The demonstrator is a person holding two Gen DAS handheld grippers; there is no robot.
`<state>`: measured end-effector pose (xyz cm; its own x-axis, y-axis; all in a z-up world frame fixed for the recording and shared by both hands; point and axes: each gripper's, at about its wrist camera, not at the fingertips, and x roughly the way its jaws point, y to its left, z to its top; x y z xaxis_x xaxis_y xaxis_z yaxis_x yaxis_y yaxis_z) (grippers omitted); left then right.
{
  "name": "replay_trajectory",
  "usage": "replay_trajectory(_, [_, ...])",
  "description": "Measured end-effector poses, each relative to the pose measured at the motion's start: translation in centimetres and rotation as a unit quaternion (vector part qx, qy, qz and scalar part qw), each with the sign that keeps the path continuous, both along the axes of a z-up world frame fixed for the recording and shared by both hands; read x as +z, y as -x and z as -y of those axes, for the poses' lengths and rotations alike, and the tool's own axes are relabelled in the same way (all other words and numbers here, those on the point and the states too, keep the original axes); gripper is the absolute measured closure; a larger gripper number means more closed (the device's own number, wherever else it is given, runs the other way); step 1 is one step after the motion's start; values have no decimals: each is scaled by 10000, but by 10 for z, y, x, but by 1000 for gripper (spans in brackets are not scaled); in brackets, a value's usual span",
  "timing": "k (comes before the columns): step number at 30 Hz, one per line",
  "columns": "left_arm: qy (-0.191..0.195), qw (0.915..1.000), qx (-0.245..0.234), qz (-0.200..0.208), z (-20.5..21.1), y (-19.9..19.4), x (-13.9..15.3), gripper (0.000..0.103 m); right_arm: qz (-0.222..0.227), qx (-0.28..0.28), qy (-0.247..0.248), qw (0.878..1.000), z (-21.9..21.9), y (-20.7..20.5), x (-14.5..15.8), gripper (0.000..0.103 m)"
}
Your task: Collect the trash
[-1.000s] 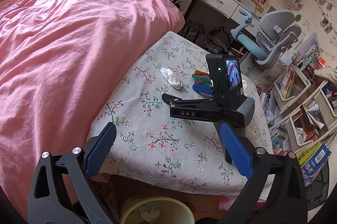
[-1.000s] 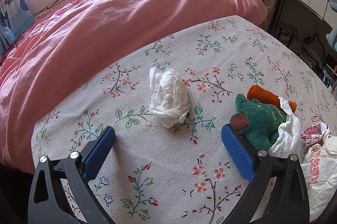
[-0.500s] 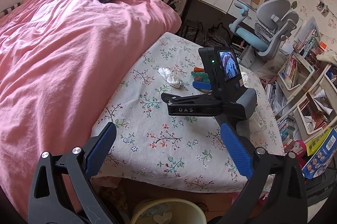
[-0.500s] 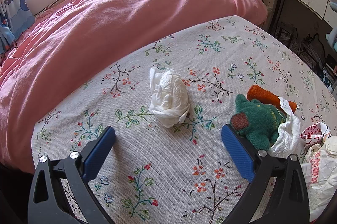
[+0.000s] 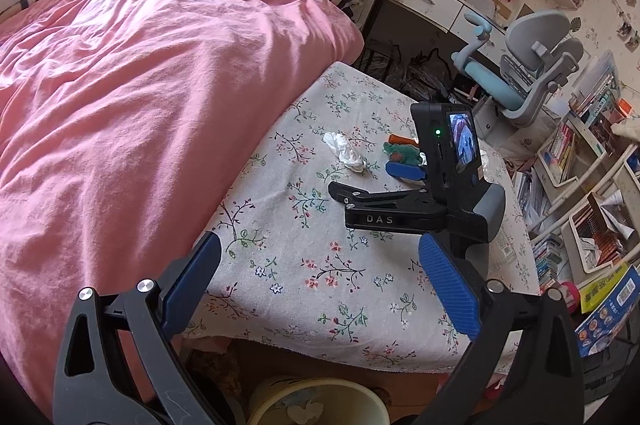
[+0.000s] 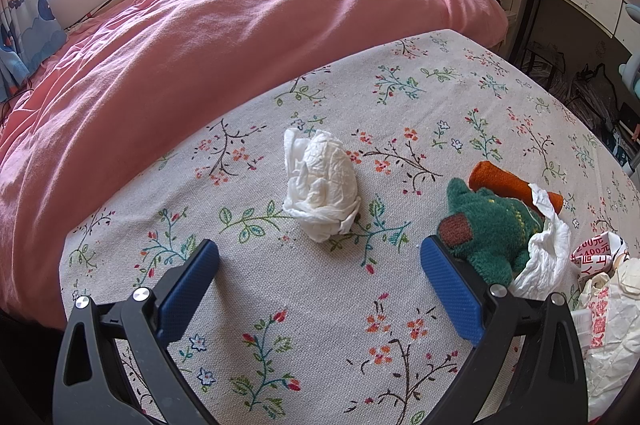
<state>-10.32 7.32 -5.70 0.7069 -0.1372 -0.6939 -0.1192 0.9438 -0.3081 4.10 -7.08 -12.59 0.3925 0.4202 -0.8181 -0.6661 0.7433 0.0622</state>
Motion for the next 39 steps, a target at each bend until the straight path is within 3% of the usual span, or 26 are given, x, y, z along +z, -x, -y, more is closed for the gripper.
replay_trajectory(12, [-183, 9997, -140, -114, 11, -7, -5, 8, -1, 1, 1, 10000, 0, 0, 0, 7])
replay_trajectory(18, [-65, 9997, -150, -175, 10, -14, -5, 8, -4, 2, 2, 10000, 0, -1, 0, 7])
replay_trajectory(26, [410, 9973, 444, -409, -19, -26, -15, 8, -15, -77, -2, 10000, -3, -2, -1, 6])
replay_trajectory(30, [333, 9969, 559, -441, -25, -33, -18, 8, -101, -346, 161, 9992, -4, 3, 2, 6])
replay_trajectory(32, [298, 9963, 672, -439, -31, -37, -18, 8, 147, -302, 25, 9994, -5, 21, 16, 6])
replay_trajectory(35, [278, 9955, 771, -466, -39, -47, -16, 8, 1049, -324, -295, 9935, 7, 64, 59, 6])
replay_trajectory(37, [103, 9970, 622, -441, -35, -56, -12, 8, 1838, -734, -249, 9799, 28, 95, 87, 6])
replay_trajectory(39, [-159, 9984, 456, -287, -28, -67, -8, 8, 2289, -1442, -33, 9627, 54, 112, 100, 6])
